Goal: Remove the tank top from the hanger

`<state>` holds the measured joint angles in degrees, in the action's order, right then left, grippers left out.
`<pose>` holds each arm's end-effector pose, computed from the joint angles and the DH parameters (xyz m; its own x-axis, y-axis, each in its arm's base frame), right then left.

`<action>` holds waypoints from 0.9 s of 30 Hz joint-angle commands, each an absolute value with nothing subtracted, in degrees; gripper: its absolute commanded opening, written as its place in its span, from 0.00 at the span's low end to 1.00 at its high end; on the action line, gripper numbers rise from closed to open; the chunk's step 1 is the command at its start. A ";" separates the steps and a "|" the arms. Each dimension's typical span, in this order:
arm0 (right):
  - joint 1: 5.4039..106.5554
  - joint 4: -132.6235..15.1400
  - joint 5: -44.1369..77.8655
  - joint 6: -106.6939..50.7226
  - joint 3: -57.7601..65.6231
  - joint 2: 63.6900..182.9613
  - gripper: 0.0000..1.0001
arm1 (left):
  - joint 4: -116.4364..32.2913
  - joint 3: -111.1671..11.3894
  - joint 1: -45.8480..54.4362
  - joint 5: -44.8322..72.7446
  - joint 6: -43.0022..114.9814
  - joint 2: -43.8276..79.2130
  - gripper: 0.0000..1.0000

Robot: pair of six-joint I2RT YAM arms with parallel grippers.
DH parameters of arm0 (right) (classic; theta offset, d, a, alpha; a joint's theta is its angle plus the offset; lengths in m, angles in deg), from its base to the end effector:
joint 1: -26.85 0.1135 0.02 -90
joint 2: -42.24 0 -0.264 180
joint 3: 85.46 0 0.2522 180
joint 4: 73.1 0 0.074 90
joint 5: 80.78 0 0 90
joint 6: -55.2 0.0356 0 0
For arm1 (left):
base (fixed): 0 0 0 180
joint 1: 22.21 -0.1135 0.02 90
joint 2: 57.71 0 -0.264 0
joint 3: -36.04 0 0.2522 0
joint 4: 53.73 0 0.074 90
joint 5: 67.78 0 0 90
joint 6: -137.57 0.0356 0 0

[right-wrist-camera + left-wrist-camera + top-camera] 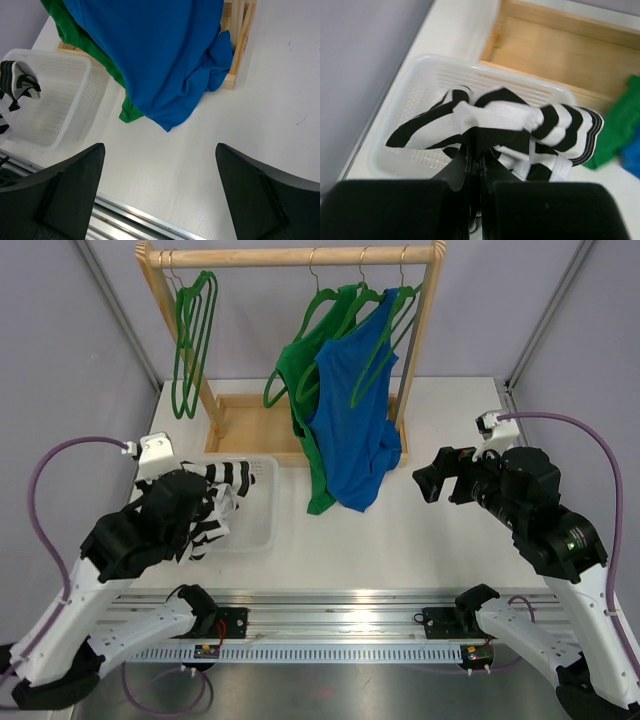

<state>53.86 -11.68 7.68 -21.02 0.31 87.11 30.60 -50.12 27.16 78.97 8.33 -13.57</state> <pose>0.1128 0.0564 0.4265 -0.4061 0.0602 -0.9118 -0.3447 0.9140 0.2139 0.0793 -0.0467 0.4032 -0.3480 -0.1271 -0.9289 -0.2669 0.9632 -0.0318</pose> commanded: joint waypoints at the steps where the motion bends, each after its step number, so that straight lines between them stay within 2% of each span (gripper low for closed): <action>1: 53.84 -14.16 9.05 -20.82 2.74 86.89 0.99 | 13.32 -46.20 11.41 65.76 23.64 -11.23 0.00; 3: 53.84 -14.51 8.96 -20.83 2.74 87.07 0.99 | 9.88 -45.40 0.28 53.50 26.90 -7.21 0.00; 5: 53.84 -14.43 10.89 -20.83 2.92 87.51 0.99 | 8.64 -44.61 -4.61 45.55 27.53 -4.38 0.00; 13: 53.92 -15.39 14.49 -20.74 3.18 89.18 0.99 | 6.35 -43.64 -14.64 40.68 26.30 7.48 0.00; 16: 53.92 -19.23 17.83 -20.13 2.74 88.39 1.00 | 6.96 -45.04 -18.07 36.37 27.44 11.61 0.30; 17: 53.84 -21.43 19.40 -19.51 1.09 86.91 1.00 | 7.75 -45.39 -18.16 36.02 27.44 12.15 0.35; 21: 53.84 -30.68 27.66 -13.89 -0.61 85.39 0.99 | 7.05 -42.24 -18.16 34.88 27.00 8.04 0.99; 25: 53.92 -32.87 32.68 -9.06 4.58 92.41 1.00 | 5.22 -37.25 -17.99 29.71 27.53 -2.23 0.99; 26: 53.92 -33.75 33.13 -8.18 5.20 93.47 0.99 | 3.73 -35.48 -17.90 24.99 28.05 -4.95 0.99; 27: 53.92 -34.46 32.78 -6.86 5.98 94.70 0.99 | 1.02 -33.98 -17.81 22.94 28.49 -11.59 0.99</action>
